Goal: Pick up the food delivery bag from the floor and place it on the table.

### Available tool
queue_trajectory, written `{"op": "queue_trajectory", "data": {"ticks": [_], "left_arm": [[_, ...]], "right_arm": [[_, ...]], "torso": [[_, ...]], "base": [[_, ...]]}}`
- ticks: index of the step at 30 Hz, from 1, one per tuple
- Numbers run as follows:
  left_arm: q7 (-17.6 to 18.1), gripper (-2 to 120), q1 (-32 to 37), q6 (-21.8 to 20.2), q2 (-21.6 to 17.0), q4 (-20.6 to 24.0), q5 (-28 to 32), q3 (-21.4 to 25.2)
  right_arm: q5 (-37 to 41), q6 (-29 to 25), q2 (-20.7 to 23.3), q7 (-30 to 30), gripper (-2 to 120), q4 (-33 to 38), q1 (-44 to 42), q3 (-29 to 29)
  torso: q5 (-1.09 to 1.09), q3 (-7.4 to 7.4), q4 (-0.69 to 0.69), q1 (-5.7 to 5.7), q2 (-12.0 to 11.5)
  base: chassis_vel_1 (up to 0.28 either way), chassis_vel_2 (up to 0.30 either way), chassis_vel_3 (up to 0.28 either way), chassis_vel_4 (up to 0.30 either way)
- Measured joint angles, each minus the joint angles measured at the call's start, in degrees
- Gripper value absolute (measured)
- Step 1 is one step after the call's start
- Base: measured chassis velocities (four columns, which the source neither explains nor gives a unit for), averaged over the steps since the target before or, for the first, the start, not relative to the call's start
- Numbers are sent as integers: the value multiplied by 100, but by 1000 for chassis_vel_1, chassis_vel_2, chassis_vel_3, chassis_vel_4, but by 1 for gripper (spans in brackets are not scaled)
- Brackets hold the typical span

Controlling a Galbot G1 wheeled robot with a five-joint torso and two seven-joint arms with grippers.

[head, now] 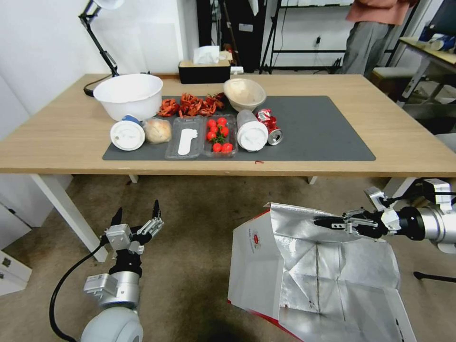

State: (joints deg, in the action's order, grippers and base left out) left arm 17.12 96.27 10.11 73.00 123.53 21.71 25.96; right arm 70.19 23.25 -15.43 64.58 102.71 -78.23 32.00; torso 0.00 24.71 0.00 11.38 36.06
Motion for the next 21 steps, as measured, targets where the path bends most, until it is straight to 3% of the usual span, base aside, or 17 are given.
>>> {"op": "queue_trajectory", "data": {"ticks": [21], "left_arm": [[1, 100, -8, -37, -9, 32, 12, 9]], "right_arm": [[-36, -7, -18, 9, 0, -2, -1, -15]], "torso": [[1, 307, 0, 205, 512]], "base": [[0, 0, 0, 0]]}}
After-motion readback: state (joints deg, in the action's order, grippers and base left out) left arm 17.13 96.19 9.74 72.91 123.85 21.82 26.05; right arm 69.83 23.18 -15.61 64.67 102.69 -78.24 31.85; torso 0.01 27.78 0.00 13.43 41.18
